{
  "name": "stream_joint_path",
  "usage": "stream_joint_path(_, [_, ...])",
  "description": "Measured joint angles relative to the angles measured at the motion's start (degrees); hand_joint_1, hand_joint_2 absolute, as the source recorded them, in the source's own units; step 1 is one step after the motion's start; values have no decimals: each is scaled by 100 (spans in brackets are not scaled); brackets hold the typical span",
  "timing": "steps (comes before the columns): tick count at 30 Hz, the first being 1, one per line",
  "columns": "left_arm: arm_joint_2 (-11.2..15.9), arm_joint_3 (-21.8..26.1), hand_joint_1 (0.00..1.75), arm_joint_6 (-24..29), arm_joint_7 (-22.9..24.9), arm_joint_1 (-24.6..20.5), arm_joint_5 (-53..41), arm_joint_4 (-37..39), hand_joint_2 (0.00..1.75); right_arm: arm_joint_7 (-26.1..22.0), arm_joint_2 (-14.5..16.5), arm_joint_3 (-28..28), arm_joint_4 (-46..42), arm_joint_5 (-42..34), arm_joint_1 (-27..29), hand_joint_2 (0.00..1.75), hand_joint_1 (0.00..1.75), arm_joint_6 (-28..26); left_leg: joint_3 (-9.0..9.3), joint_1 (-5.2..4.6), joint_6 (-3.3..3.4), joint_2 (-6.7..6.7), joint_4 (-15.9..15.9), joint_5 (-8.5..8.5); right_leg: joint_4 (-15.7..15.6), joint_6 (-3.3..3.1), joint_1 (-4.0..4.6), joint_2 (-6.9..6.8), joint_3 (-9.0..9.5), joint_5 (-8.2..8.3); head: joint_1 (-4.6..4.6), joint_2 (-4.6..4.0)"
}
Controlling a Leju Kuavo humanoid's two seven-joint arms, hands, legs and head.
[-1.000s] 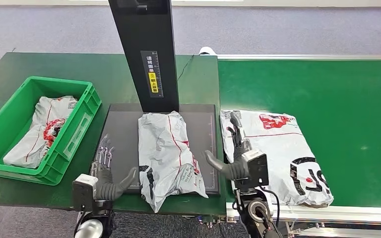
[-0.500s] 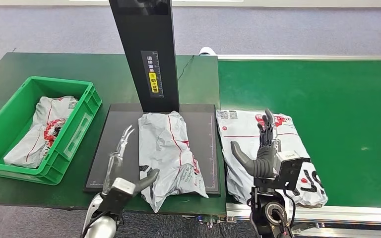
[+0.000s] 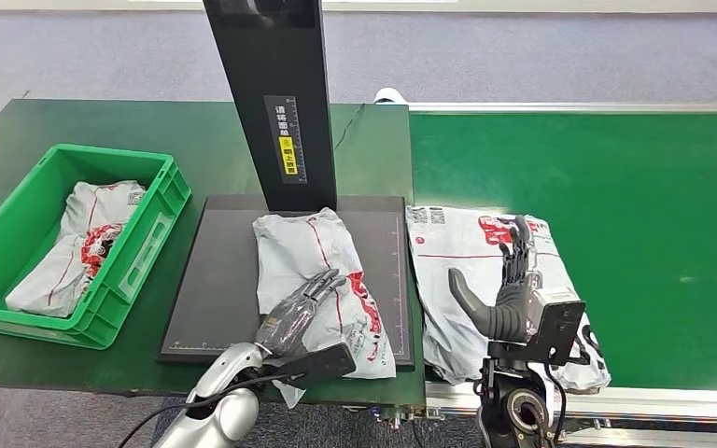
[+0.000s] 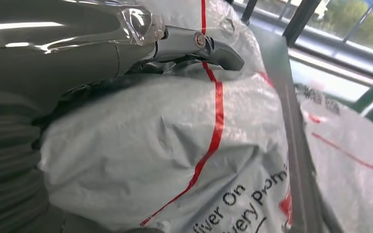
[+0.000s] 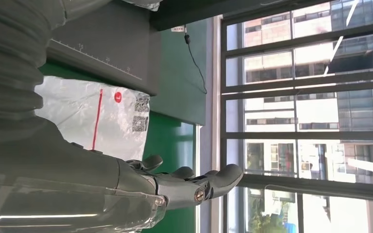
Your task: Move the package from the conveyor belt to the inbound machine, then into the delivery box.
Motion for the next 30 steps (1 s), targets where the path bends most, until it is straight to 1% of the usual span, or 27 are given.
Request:
stream_joint_path(2, [-2, -4, 0, -65, 27, -41, 10, 113, 175, 10, 25, -63, -73, 23, 66, 175, 0, -9, 1, 0, 0, 0, 0, 0, 0, 0, 0, 0, 3, 0, 0, 0])
stream_joint_path(3, [-4, -5, 36, -99, 51, -63, 13, 153, 175, 14, 33, -89, -104, 31, 94, 175, 0, -18, 3, 0, 0, 0, 0, 0, 0, 0, 0, 0, 5, 0, 0, 0])
stream_joint_path(6, [-12, -7, 156, -202, 148, -139, 48, 273, 175, 45, 66, -166, -228, 65, 194, 175, 0, -50, 12, -1, 1, -2, 0, 1, -1, 0, -1, -2, 16, 0, 0, 0])
stream_joint_path(7, [-14, -5, 161, -208, 166, -163, 76, 312, 175, 62, 81, -195, -278, 80, 230, 175, 0, -60, 16, -1, 1, -2, 0, 1, -1, 0, -1, -2, 21, 0, 0, 0])
stream_joint_path(8, [-16, 0, 161, -192, 172, -181, 106, 343, 175, 79, 95, -223, -329, 93, 266, 175, 0, -69, 20, -1, 1, -2, 0, 1, -1, 0, -1, -2, 26, 0, 0, 0])
stream_joint_path(12, [-17, 42, 175, -80, 153, -224, 162, 386, 175, 102, 125, -324, -516, 118, 410, 175, 0, -83, 32, -1, 1, -3, -2, 1, -1, 0, -1, -2, 38, 0, 0, 0])
stream_joint_path(15, [-20, 71, 175, 73, 117, -236, 181, 392, 175, 105, 134, -376, -611, 122, 481, 175, 0, -84, 41, 0, 1, -2, -2, 1, -1, 0, -1, -2, 48, 0, 1, 0])
stream_joint_path(21, [-30, 283, 175, 610, -103, -108, 341, 267, 175, 105, 176, -469, -784, 122, 624, 175, 0, -103, 45, 0, 1, -1, -2, 1, -1, 0, -1, -2, 51, 0, 0, 0])
stream_joint_path(30, [-34, 501, 175, 872, -259, 84, 387, 25, 175, 105, 228, -538, -872, 122, 653, 175, 0, -146, 38, 0, 0, 0, -2, 0, -1, 0, 0, -1, 42, 0, -1, 0])
